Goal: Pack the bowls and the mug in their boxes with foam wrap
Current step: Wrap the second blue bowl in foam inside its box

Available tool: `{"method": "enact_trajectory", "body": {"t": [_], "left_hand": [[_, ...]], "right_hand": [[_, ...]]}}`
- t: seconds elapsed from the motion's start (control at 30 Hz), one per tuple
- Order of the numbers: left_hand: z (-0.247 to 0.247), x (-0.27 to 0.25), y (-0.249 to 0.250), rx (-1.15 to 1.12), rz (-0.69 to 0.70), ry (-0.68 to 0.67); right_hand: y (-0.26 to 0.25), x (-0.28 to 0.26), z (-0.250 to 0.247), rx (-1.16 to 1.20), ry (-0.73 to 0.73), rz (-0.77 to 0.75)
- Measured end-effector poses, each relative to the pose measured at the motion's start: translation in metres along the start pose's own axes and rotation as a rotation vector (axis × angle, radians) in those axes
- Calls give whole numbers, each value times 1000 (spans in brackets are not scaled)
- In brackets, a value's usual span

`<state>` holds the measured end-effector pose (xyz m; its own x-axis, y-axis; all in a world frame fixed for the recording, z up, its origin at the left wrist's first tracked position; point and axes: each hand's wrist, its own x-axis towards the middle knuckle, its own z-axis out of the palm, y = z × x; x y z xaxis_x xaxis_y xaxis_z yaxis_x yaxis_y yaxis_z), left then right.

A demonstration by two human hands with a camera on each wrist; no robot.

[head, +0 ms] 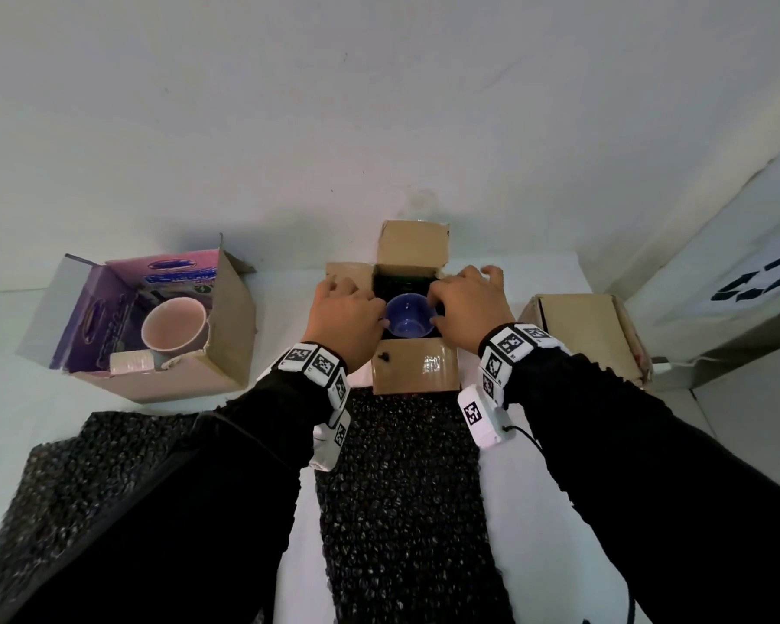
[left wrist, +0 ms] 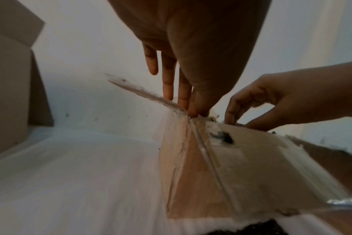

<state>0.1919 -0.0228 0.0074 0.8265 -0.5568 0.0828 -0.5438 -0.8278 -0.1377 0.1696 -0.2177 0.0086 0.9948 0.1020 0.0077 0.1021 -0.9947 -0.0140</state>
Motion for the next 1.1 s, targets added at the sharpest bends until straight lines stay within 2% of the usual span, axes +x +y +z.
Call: {"method": "enact_trajectory", "body": {"t": [0.1,0.2,0.27,0.37,0.43,0.5,0.57,0.63,0.73,0.87,0.97,1.03,1.1], "left_hand": [[-6,-24,3,-166,-63,101],[-2,-57,8,-318,-99,211],[7,-79,11,-369,-111,200],[23,-108,14,-379,-140,10],[36,-123,15,-371,-150,-171],[48,-134,16,-377,-159,-358],[56,-142,19,-369,-163,-446],[60,-149,23,-327,-161,-432],[62,-151,26,-225,-170,-405],[52,-148,29,-162,-19,-402],[42,-145,33,-295,94,-248],[31,-142,35,-439,151,-143],[16,-138,37,-551,170,-120]], "right_hand": [[-6,-20,-2,216,112,0],[-18,-56,3,386,230,-108],[-24,-80,12,393,275,-175],[-28,-112,36,378,273,-157],[-30,-131,54,369,198,-136],[-33,-149,70,355,12,-103],[-38,-167,81,311,-189,-57],[-43,-178,87,255,-237,-30],[-49,-185,85,237,-206,15],[-51,-180,71,351,-219,84],[-51,-171,55,412,-191,112],[-50,-163,43,417,-272,172],[-48,-155,31,339,-344,228]]}}
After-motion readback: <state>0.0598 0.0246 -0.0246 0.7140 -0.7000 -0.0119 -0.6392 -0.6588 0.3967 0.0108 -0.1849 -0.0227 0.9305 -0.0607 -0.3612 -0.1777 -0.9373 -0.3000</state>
